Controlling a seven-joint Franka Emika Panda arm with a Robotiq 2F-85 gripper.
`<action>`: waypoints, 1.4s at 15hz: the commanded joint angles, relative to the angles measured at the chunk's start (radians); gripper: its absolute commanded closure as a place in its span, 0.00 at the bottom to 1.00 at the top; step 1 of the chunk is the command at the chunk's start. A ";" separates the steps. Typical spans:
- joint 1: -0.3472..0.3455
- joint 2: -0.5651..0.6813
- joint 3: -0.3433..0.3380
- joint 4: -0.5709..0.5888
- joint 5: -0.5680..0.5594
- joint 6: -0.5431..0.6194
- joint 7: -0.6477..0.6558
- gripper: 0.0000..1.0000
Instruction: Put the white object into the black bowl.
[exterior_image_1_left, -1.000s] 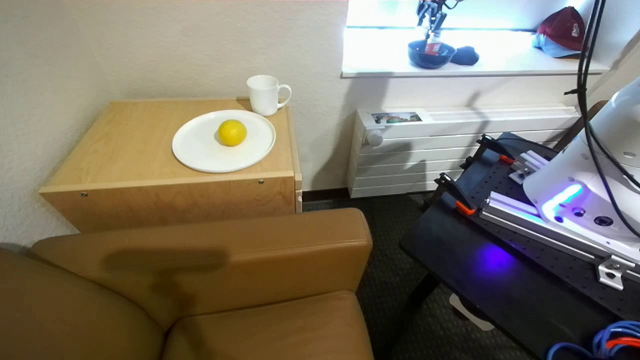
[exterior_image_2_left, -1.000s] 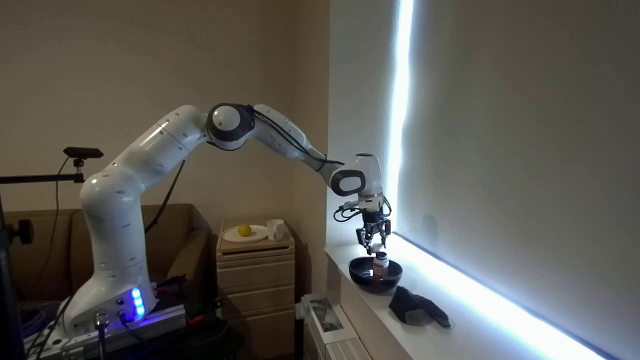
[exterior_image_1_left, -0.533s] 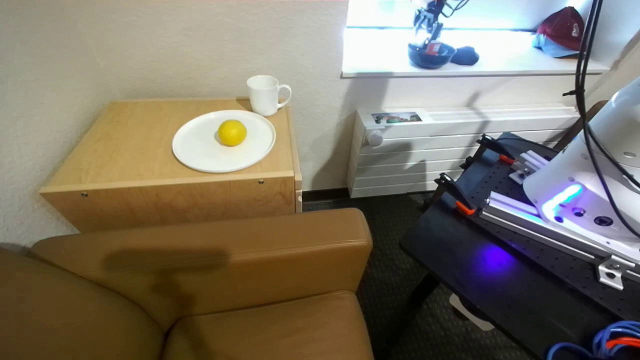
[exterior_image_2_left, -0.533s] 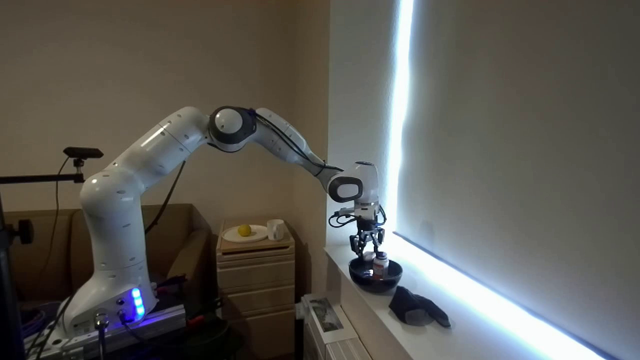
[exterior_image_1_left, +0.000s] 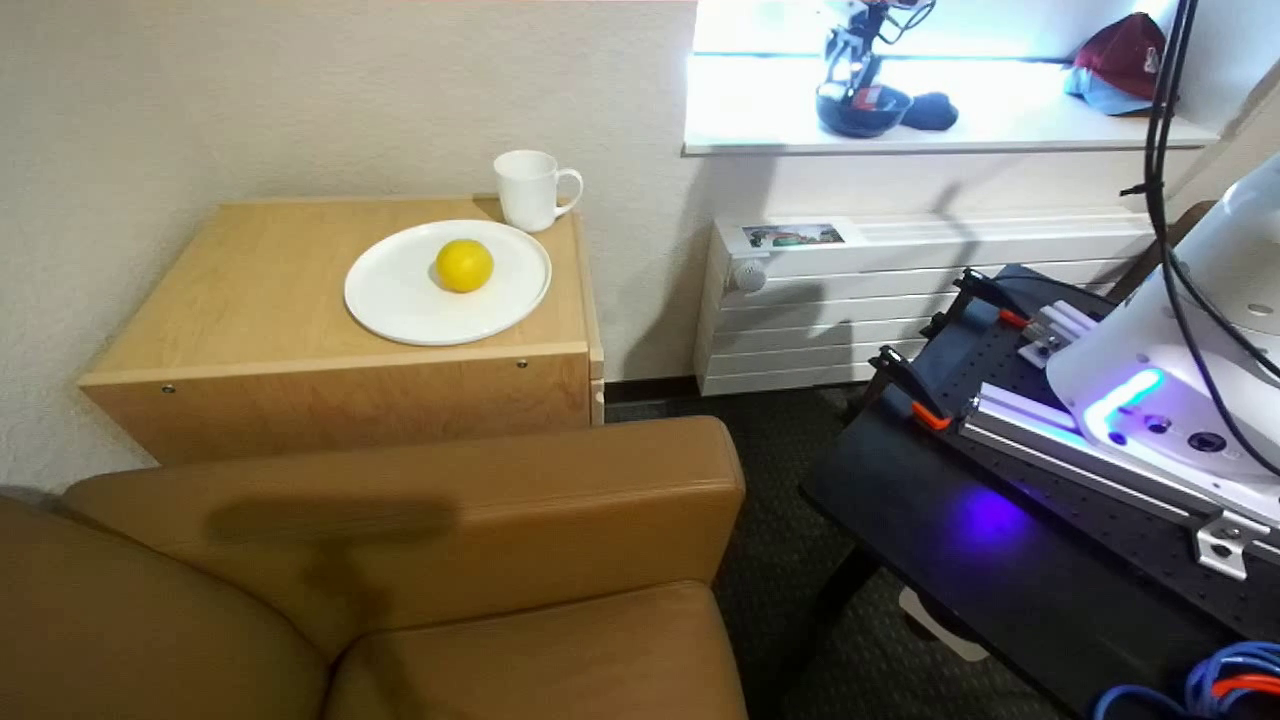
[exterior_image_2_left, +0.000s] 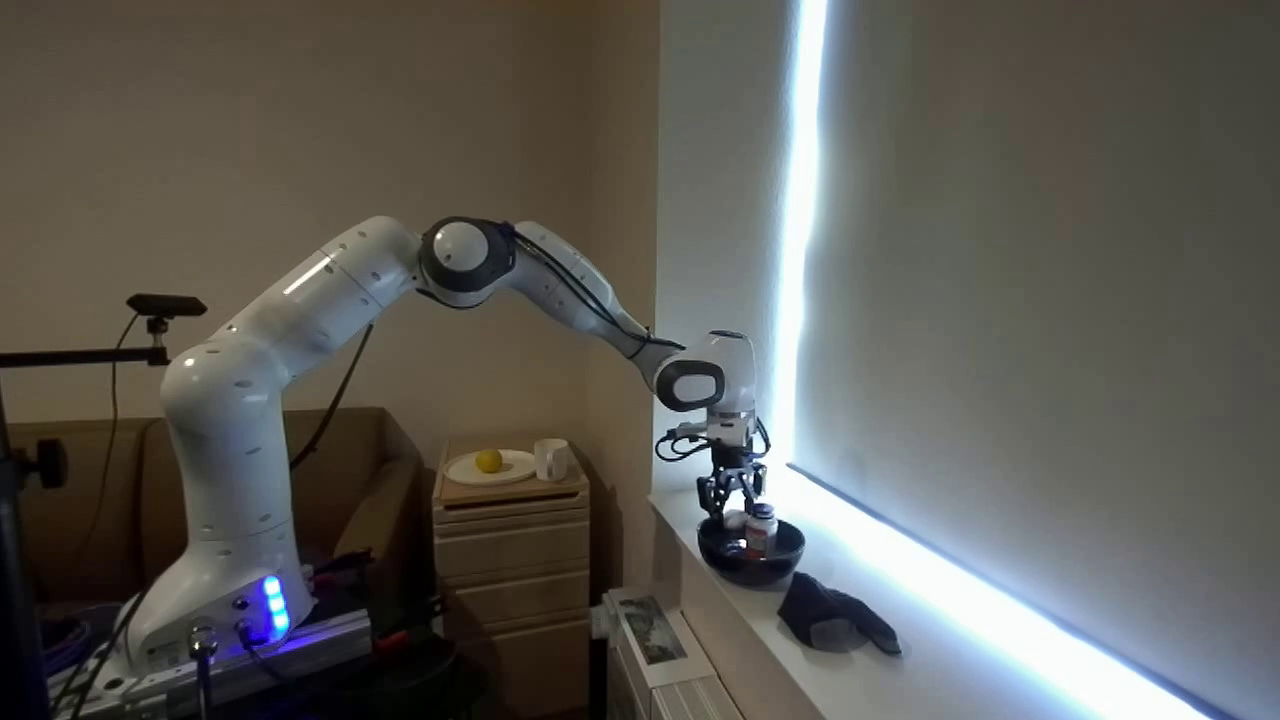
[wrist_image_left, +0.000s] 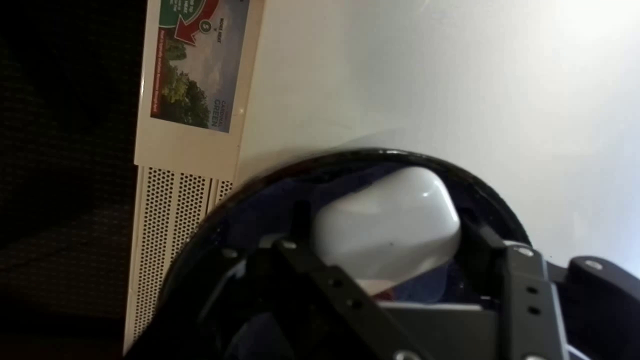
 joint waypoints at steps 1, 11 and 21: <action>0.019 0.039 -0.015 0.018 -0.022 0.015 0.036 0.55; 0.038 0.078 -0.032 0.045 -0.049 0.051 0.087 0.55; 0.011 0.130 -0.035 0.083 -0.057 0.044 0.134 0.02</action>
